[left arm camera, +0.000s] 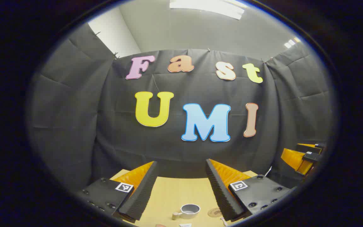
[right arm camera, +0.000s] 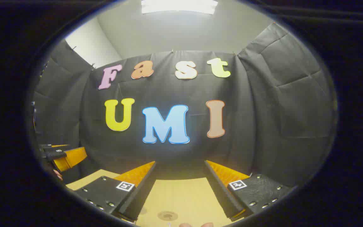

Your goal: Put the toothbrush and toothpaste on the desktop into the cup, then pick up the cup and place it on the coaster on the desktop.

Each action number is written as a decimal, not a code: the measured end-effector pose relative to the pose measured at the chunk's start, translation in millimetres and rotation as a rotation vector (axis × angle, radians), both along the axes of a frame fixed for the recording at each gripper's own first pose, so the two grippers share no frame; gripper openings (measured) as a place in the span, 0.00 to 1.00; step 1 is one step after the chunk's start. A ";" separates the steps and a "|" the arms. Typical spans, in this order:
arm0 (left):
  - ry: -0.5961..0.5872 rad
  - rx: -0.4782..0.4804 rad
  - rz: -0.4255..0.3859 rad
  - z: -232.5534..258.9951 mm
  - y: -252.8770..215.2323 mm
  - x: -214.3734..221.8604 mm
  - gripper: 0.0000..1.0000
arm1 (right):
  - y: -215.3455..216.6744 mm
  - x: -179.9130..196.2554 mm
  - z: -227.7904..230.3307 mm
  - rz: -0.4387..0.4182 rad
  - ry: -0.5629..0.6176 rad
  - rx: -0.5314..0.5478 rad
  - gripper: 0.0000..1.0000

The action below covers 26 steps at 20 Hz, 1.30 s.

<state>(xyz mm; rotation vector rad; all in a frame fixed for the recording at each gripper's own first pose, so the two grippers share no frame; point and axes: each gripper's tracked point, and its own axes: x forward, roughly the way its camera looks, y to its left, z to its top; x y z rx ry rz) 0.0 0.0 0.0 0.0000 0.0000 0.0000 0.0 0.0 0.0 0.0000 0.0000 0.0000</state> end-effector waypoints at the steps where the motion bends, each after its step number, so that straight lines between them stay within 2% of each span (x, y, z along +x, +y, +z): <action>1: 0.005 -0.005 -0.010 -2.2 -2.9 1.3 0.95 | 3.9 3.4 -4.5 0.018 0.008 -0.002 0.93; 5: 0.061 -0.022 -0.016 -22.4 -11.8 3.1 0.95 | 16.0 2.8 -21.3 0.089 0.073 0.004 0.93; 16: 0.110 0.009 -0.054 -45.1 -33.3 9.6 0.95 | 15.4 -0.4 -53.8 0.100 0.181 -0.002 0.93; 26: 0.378 0.059 -0.088 -155.3 -46.5 -4.1 0.95 | 23.3 -17.2 -150.8 0.148 0.475 0.006 0.94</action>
